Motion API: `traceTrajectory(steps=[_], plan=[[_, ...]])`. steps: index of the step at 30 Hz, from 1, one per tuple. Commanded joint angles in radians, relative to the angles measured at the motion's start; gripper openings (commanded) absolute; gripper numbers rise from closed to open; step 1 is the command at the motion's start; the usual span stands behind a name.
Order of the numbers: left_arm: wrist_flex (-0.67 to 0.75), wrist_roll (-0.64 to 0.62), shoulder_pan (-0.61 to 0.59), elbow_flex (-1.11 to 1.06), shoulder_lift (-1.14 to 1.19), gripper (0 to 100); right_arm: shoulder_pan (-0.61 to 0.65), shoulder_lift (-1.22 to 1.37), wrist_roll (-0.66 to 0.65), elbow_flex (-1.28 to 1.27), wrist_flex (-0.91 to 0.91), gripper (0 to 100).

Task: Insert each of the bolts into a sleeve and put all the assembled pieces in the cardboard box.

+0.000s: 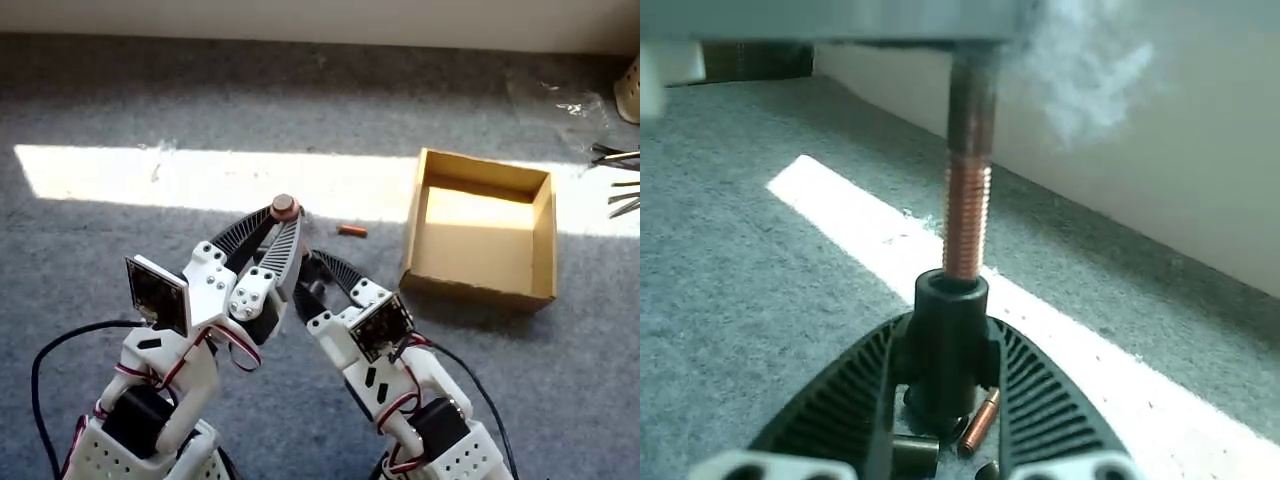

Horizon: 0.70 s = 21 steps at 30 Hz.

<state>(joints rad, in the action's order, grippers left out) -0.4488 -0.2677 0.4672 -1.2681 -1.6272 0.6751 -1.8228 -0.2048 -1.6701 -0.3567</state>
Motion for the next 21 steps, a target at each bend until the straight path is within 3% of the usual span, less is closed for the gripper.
traceTrajectory(steps=[1,21], plan=[[0.002,-0.005,0.016,0.012,-0.016,0,-0.025,-0.013,-0.011,-0.116,0.051,0.5],[0.008,-0.003,0.018,-0.111,-0.015,0,-0.056,-0.013,-0.006,-0.114,0.091,0.5]])
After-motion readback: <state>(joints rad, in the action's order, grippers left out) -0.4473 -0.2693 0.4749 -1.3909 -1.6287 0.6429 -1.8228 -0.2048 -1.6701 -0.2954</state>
